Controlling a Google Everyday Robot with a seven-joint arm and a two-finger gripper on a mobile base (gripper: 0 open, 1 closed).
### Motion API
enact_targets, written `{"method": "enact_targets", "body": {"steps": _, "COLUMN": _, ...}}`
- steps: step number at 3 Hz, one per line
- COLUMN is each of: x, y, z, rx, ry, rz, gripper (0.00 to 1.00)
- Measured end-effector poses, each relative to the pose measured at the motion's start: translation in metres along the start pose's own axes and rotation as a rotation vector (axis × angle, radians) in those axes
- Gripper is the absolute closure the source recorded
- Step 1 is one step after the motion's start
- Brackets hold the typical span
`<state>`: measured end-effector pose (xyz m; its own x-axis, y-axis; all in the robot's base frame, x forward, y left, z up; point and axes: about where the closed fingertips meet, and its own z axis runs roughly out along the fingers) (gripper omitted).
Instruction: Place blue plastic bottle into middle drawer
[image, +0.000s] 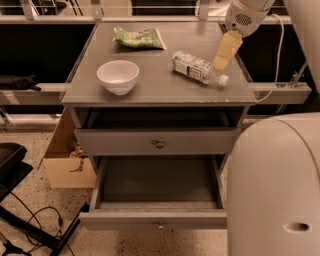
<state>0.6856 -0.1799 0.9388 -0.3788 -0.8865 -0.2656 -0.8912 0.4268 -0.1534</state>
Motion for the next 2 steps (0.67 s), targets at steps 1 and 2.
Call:
{"method": "enact_targets", "body": {"steps": 1, "x": -0.017, "y": -0.012, "z": 0.035, "rx": -0.029, "ry": -0.035, "rz": 0.027, "gripper": 0.0}}
{"method": "enact_targets", "body": {"steps": 2, "x": -0.045, "y": -0.021, "z": 0.086, "rx": -0.065, "ry": -0.061, "rz": 0.037, "gripper": 0.0}}
